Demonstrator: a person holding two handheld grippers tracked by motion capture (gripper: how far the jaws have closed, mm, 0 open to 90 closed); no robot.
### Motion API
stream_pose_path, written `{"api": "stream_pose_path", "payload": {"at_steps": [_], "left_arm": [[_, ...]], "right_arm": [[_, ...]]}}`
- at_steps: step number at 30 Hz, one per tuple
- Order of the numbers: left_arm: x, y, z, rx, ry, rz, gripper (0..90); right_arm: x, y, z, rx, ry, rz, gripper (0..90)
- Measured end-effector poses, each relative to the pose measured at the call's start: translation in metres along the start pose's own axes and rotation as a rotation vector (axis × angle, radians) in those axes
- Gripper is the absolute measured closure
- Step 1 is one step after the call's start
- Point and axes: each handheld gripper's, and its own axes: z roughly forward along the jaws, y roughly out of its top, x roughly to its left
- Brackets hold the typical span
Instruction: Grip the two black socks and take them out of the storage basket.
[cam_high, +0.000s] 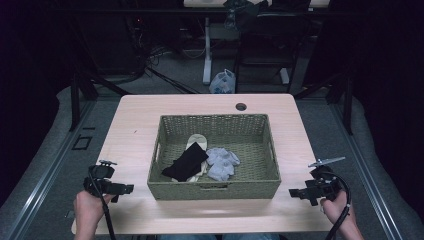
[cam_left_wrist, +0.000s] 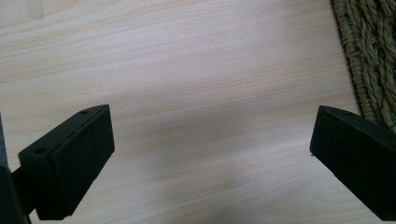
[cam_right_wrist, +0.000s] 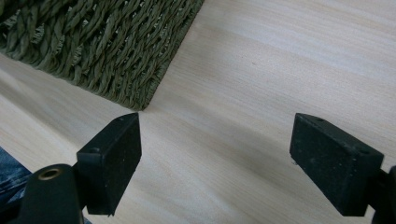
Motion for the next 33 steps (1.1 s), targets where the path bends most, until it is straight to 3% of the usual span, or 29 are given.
{"api": "stream_pose_path", "payload": {"at_steps": [16, 23, 33], "left_arm": [[-0.005, 0.002, -0.005, -0.014, 0.004, 0.029, 0.2], [-0.010, 0.005, -0.017, -0.050, 0.018, 0.041, 0.2], [-0.024, 0.020, -0.040, -0.056, -0.019, 0.075, 0.1]], "right_arm": [[0.002, 0.000, 0.000, -0.006, 0.002, 0.003, 16.6], [0.004, 0.000, 0.000, -0.009, -0.013, -0.007, 16.6], [0.009, 0.001, 0.002, -0.006, -0.014, -0.020, 16.6]]}}
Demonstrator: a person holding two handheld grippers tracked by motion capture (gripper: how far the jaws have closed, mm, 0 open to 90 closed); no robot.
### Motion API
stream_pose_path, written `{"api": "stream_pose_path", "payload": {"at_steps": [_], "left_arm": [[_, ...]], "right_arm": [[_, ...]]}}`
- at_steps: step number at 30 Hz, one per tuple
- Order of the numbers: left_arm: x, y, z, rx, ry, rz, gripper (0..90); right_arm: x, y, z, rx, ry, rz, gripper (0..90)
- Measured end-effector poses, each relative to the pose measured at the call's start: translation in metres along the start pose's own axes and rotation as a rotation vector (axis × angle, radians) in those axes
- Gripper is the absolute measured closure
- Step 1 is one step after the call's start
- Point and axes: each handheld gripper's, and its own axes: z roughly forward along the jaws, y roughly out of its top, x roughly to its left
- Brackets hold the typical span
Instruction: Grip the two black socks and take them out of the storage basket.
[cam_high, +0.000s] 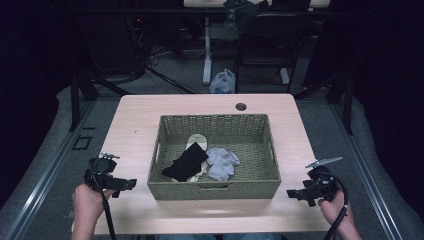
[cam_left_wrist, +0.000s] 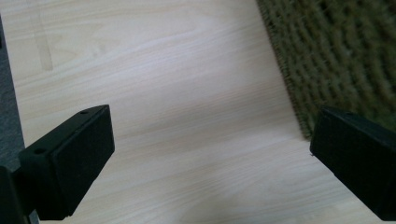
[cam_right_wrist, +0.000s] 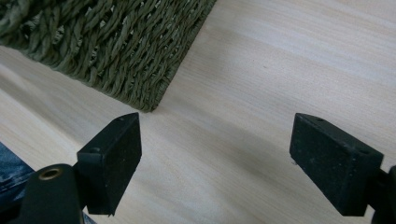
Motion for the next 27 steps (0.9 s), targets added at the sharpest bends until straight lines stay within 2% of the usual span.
{"api": "stream_pose_path", "payload": {"at_steps": [4, 5, 7, 10, 11, 18, 21, 22, 27], "left_arm": [[-0.007, 0.010, -0.009, -0.010, -0.013, 0.023, 0.1], [-0.011, 0.017, -0.014, -0.017, -0.013, 0.042, 0.1], [-0.015, 0.024, -0.019, -0.038, -0.043, 0.042, 0.1], [-0.018, 0.031, -0.022, -0.047, -0.055, 0.049, 0.0], [-0.022, 0.039, -0.025, -0.050, -0.060, 0.065, 0.0], [-0.038, 0.069, -0.034, -0.052, -0.068, 0.135, 0.0], [-0.046, 0.082, -0.035, -0.044, -0.077, 0.168, 0.0], [-0.046, 0.082, -0.035, -0.044, -0.077, 0.168, 0.1], [-0.061, 0.107, -0.026, -0.019, -0.100, 0.210, 0.1]], "right_arm": [[-0.001, 0.000, 0.001, 0.005, -0.001, 0.003, 16.6], [0.000, 0.000, 0.001, 0.006, -0.005, 0.002, 16.6], [0.000, 0.000, 0.001, 0.006, -0.005, 0.002, 16.6], [-0.001, 0.000, 0.001, 0.019, -0.006, -0.001, 16.6], [-0.002, -0.001, 0.001, 0.014, -0.011, 0.007, 16.6], [-0.004, -0.001, 0.001, 0.014, -0.001, 0.005, 16.6], [-0.004, -0.001, 0.000, 0.015, -0.002, 0.004, 16.6], [-0.004, -0.001, 0.000, 0.015, -0.002, 0.004, 16.6], [-0.005, -0.001, 0.000, 0.009, -0.001, 0.007, 16.6]]}}
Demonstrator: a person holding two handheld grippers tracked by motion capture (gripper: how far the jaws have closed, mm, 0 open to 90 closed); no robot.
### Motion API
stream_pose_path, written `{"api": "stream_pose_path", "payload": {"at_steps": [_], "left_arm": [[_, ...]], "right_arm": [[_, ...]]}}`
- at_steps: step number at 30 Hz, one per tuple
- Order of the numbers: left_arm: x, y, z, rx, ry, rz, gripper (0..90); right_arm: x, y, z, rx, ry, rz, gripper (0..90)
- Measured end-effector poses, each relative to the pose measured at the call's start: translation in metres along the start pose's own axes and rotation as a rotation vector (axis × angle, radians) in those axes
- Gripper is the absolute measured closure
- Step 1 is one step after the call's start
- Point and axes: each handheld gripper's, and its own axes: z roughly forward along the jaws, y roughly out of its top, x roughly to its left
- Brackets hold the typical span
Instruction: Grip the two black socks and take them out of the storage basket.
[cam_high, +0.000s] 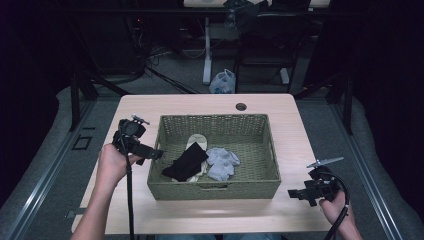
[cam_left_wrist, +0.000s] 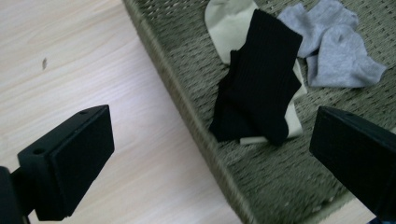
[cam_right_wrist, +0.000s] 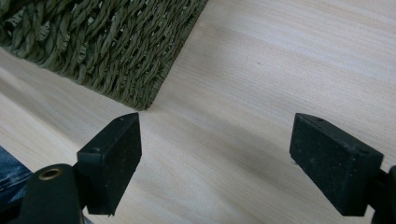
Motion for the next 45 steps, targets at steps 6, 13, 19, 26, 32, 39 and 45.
{"api": "stream_pose_path", "payload": {"at_steps": [6, 13, 19, 26, 32, 39, 45], "left_arm": [[-0.012, 0.023, 0.015, 0.013, -0.018, 0.045, 0.1], [-0.030, 0.041, 0.042, 0.083, -0.040, 0.107, 0.1], [-0.040, 0.047, 0.066, 0.138, -0.047, 0.137, 5.0], [-0.049, 0.047, 0.096, 0.202, -0.062, 0.170, 17.9], [-0.055, 0.046, 0.120, 0.274, -0.043, 0.197, 29.9], [-0.062, 0.042, 0.140, 0.351, 0.043, 0.213, 50.9], [-0.061, 0.040, 0.139, 0.333, 0.040, 0.222, 72.2]], "right_arm": [[0.000, 0.000, 0.000, -0.003, 0.001, -0.001, 16.6], [-0.001, 0.000, -0.001, -0.009, 0.001, 0.002, 16.6], [-0.001, 0.000, -0.001, -0.009, 0.000, -0.001, 16.7], [-0.001, 0.000, -0.001, -0.011, 0.006, -0.001, 16.7], [-0.001, -0.001, -0.001, -0.011, 0.001, 0.001, 16.6], [-0.001, 0.000, -0.001, -0.012, 0.001, 0.000, 16.5], [-0.001, -0.001, -0.001, -0.012, 0.001, -0.001, 16.6]]}}
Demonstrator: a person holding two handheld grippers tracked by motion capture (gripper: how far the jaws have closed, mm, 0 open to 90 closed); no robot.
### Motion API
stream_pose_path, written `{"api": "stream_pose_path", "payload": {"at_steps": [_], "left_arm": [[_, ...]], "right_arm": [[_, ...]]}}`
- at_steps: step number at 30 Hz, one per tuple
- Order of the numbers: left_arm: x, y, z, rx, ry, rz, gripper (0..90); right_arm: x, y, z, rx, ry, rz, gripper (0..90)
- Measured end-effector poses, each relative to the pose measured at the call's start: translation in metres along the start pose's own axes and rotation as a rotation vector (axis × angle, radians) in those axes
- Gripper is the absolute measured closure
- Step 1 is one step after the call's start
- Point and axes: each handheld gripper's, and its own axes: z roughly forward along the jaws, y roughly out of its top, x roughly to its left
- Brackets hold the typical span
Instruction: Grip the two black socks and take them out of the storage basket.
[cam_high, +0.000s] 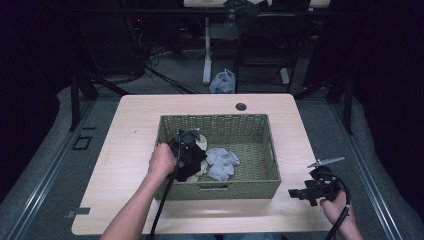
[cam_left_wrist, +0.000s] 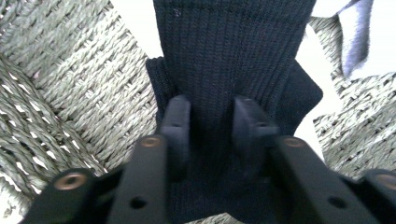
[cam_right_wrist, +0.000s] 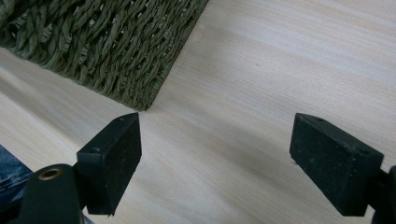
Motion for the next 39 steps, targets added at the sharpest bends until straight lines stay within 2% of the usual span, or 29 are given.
{"api": "stream_pose_path", "payload": {"at_steps": [4, 8, 13, 23, 26, 39], "left_arm": [[0.002, -0.002, -0.005, -0.016, -0.019, -0.002, 77.3], [0.005, -0.006, -0.014, -0.053, -0.027, -0.015, 77.5], [0.008, -0.007, -0.035, -0.090, -0.031, -0.013, 77.3], [0.016, -0.007, -0.060, -0.129, -0.062, -0.013, 77.2], [0.018, -0.007, -0.064, -0.142, -0.063, -0.016, 77.2], [0.030, -0.008, -0.104, -0.211, -0.055, -0.028, 77.2]], "right_arm": [[0.000, 0.000, 0.000, 0.002, 0.002, -0.003, 16.5], [0.000, 0.000, 0.000, 0.000, -0.001, 0.001, 16.5], [0.000, 0.000, 0.000, 0.001, 0.003, 0.000, 16.5], [0.000, 0.000, 0.000, 0.002, 0.002, -0.001, 16.5], [0.000, 0.000, 0.000, -0.002, 0.003, 0.004, 16.4], [0.000, 0.000, 0.001, 0.003, -0.002, 0.000, 16.5]]}}
